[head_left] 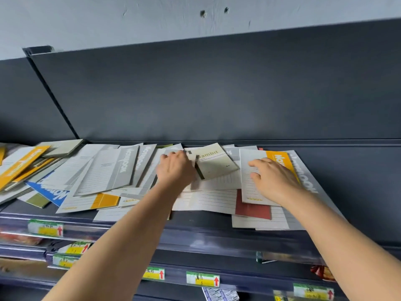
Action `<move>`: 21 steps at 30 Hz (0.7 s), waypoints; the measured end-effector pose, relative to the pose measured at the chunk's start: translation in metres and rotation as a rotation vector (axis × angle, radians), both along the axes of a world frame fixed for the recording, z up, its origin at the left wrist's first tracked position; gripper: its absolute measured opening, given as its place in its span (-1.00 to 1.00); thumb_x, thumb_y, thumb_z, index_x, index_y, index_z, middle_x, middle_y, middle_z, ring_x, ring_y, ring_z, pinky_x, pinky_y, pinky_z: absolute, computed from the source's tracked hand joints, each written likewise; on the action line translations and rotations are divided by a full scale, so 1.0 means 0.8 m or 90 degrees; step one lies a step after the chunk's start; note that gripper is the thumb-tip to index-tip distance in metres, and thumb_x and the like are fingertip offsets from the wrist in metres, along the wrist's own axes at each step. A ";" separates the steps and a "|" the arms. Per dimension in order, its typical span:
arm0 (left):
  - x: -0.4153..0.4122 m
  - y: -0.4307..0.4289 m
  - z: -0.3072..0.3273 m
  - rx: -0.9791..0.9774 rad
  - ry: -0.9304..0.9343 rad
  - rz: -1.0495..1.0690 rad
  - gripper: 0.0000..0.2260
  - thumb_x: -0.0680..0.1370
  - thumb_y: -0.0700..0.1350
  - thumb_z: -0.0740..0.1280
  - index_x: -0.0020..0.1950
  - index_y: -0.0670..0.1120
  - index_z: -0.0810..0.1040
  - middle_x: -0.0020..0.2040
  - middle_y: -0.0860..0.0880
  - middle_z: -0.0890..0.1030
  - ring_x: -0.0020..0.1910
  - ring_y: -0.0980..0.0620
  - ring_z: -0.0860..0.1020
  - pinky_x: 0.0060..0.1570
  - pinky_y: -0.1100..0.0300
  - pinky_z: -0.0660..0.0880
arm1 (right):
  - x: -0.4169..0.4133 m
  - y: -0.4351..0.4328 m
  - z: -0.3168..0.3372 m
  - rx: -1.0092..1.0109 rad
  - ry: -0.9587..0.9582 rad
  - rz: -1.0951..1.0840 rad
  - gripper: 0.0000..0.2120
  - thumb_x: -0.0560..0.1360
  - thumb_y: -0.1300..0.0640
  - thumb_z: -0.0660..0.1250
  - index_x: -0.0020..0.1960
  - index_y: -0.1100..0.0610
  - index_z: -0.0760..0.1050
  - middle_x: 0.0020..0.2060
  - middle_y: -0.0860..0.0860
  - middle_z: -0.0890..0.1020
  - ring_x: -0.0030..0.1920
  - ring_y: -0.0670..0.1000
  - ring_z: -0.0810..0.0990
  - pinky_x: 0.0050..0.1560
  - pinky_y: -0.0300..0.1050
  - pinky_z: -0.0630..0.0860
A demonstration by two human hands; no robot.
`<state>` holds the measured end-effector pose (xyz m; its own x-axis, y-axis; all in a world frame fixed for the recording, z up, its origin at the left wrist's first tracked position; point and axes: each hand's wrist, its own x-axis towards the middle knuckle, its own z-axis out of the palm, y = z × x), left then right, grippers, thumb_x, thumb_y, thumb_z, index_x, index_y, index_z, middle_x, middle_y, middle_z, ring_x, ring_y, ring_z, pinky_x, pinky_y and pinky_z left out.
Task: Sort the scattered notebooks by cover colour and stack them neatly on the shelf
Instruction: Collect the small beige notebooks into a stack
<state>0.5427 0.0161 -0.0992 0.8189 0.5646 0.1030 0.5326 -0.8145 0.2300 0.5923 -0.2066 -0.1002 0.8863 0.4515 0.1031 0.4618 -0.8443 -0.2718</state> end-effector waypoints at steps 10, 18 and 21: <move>-0.037 0.051 -0.002 -0.011 0.106 -0.038 -0.22 0.38 0.31 0.41 0.37 -0.19 0.31 0.29 -0.11 0.46 0.27 -0.10 0.41 0.26 0.09 0.30 | 0.029 0.132 -0.021 -0.061 0.052 -0.014 -0.44 0.56 -0.19 0.17 0.40 0.15 0.27 0.34 0.17 0.41 0.34 0.21 0.33 0.29 0.05 0.31; -0.021 0.090 -0.001 -0.211 0.112 0.029 -0.52 0.37 0.13 0.49 0.16 -0.11 0.53 -0.03 -0.02 0.59 -0.06 -0.02 0.57 -0.03 0.14 0.58 | 0.051 0.135 -0.006 -0.024 0.164 -0.052 -0.13 0.32 -0.19 0.50 0.44 0.16 0.21 0.33 0.10 0.43 0.27 0.15 0.45 0.14 -0.06 0.46; -0.020 0.090 0.001 -0.244 -0.082 0.056 -0.77 0.55 -0.02 0.25 0.05 -0.16 0.54 -0.26 -0.01 0.50 -0.31 0.04 0.48 -0.43 0.21 0.43 | 0.046 0.130 -0.005 0.032 0.164 -0.096 -0.33 0.58 0.07 0.23 0.53 0.25 -0.02 0.41 0.15 0.35 0.27 0.20 0.47 0.07 -0.05 0.45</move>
